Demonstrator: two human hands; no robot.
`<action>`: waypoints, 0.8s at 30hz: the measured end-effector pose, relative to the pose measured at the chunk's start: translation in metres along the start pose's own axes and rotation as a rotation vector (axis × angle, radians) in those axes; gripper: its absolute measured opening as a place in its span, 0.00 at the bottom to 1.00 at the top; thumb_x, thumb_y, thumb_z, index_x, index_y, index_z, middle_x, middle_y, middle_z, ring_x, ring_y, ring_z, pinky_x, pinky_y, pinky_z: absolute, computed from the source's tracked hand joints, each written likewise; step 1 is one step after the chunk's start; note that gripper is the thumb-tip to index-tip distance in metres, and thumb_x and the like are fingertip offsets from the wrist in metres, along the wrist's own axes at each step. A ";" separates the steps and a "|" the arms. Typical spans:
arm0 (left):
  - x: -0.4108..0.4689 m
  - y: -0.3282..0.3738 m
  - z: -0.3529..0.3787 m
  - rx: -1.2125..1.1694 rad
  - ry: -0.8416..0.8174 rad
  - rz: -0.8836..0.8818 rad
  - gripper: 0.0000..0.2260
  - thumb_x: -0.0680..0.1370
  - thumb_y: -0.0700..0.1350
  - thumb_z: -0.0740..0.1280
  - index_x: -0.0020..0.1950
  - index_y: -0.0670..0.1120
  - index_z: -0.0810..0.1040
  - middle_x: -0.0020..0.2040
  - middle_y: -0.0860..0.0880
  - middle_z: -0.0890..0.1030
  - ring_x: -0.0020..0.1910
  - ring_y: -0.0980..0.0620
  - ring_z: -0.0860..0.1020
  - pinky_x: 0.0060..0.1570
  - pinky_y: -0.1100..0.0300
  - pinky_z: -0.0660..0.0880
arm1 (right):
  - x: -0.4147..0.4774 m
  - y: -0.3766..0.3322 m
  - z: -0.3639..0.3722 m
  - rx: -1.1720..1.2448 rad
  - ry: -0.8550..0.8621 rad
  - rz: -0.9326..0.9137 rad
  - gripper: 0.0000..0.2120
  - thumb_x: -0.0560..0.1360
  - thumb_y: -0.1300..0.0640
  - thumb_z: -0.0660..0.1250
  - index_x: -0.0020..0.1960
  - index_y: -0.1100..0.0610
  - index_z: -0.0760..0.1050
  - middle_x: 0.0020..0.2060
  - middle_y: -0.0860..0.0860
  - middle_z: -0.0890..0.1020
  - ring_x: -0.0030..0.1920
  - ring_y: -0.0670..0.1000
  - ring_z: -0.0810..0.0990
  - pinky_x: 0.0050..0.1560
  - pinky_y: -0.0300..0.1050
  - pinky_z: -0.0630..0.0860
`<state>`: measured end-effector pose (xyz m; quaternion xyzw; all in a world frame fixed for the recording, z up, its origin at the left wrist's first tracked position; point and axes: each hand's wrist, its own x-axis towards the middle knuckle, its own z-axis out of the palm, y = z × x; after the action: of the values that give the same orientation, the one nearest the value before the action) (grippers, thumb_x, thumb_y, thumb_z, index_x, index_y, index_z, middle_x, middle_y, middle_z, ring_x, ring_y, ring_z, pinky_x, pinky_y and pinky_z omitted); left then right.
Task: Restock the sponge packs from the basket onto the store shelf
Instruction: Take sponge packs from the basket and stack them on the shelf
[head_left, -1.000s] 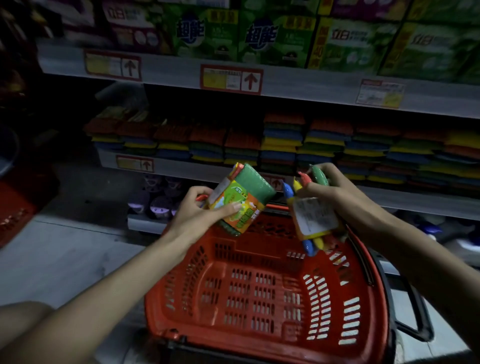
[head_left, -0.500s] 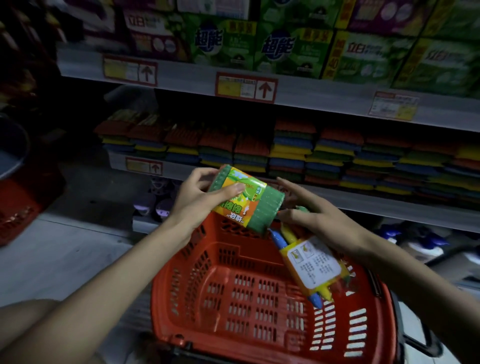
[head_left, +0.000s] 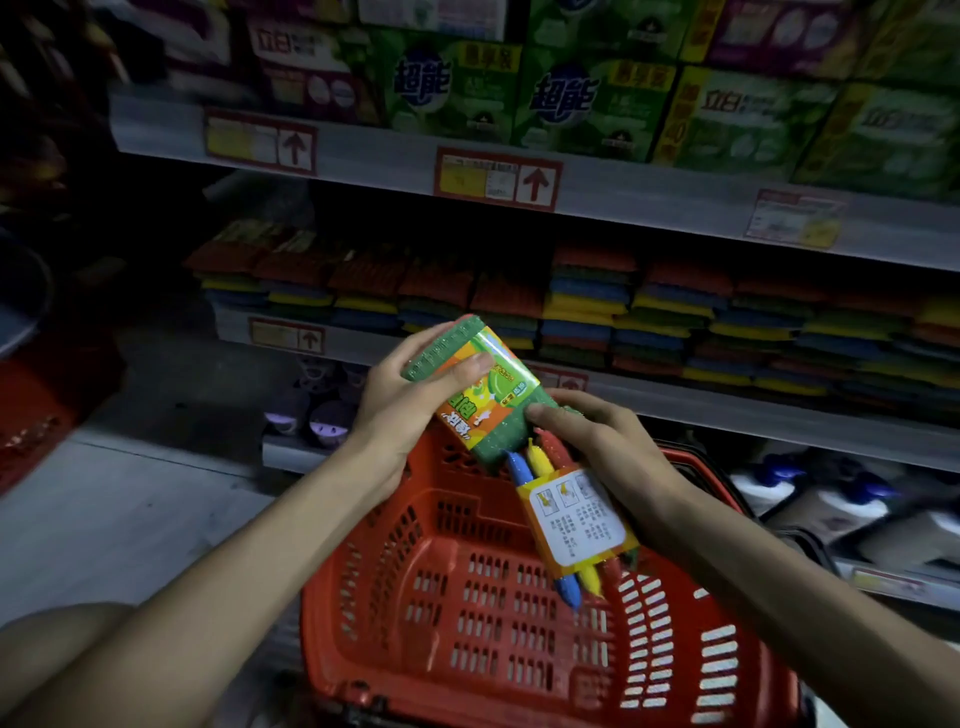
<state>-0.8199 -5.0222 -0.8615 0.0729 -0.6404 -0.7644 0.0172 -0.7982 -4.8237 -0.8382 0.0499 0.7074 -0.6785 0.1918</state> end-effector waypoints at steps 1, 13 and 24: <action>-0.001 0.000 0.001 -0.005 0.004 0.002 0.22 0.66 0.49 0.81 0.59 0.55 0.83 0.53 0.50 0.87 0.54 0.49 0.86 0.58 0.51 0.81 | 0.001 0.001 0.000 -0.005 0.012 -0.005 0.14 0.78 0.53 0.72 0.62 0.54 0.79 0.41 0.57 0.87 0.30 0.51 0.84 0.29 0.40 0.78; 0.014 0.011 -0.003 -0.124 -0.016 -0.071 0.43 0.62 0.43 0.82 0.74 0.50 0.68 0.62 0.47 0.79 0.57 0.50 0.82 0.61 0.49 0.77 | 0.014 -0.005 -0.002 0.089 -0.026 0.031 0.11 0.79 0.53 0.70 0.62 0.50 0.82 0.47 0.57 0.88 0.36 0.54 0.84 0.33 0.42 0.79; -0.009 -0.014 0.007 -0.118 -0.052 -0.169 0.36 0.66 0.49 0.82 0.71 0.47 0.71 0.56 0.46 0.86 0.54 0.47 0.86 0.56 0.44 0.81 | 0.018 -0.004 0.014 0.133 0.086 -0.072 0.13 0.80 0.52 0.70 0.64 0.50 0.79 0.47 0.56 0.88 0.36 0.51 0.85 0.34 0.41 0.79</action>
<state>-0.8113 -5.0119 -0.8728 0.1058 -0.5861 -0.8011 -0.0598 -0.8132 -4.8413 -0.8408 0.0662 0.6695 -0.7278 0.1328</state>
